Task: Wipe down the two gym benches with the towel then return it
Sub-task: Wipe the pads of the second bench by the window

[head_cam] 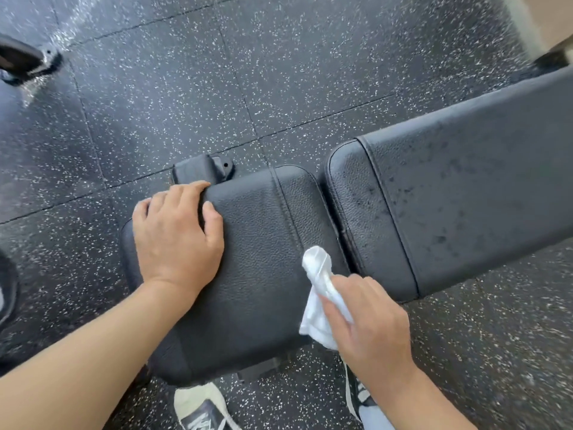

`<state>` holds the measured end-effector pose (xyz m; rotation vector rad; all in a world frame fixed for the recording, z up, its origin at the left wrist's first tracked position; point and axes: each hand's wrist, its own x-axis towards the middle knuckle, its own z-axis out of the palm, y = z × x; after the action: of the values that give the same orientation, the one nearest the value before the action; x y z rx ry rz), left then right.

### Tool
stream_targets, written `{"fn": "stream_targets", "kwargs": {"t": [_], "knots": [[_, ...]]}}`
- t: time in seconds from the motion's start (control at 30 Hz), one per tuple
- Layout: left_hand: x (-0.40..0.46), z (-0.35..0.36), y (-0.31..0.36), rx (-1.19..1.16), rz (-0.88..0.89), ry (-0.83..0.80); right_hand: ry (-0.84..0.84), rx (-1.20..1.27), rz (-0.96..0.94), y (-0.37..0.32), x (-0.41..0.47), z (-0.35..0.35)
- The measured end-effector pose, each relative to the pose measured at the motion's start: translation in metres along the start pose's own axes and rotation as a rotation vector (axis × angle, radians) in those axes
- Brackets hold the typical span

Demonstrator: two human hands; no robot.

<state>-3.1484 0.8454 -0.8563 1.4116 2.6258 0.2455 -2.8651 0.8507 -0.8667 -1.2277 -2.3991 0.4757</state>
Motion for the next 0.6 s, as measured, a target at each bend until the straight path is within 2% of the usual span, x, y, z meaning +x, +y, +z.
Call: {"fn": "stream_targets", "kwargs": {"t": [0.2,0.33,0.43,0.6], "knots": [[0.003,0.005,0.000,0.038,-0.009,0.007,0.109,-0.017,0.193,-0.033,0.161,0.041],[0.002,0.005,0.001,0.045,-0.011,0.008,-0.028,0.004,0.229,-0.034,0.221,0.060],[0.001,0.002,0.003,0.043,-0.010,0.001,0.001,0.044,0.098,-0.030,0.191,0.045],[0.003,0.001,0.002,0.039,0.001,-0.008,-0.005,0.035,-0.113,-0.015,0.066,0.012]]}}
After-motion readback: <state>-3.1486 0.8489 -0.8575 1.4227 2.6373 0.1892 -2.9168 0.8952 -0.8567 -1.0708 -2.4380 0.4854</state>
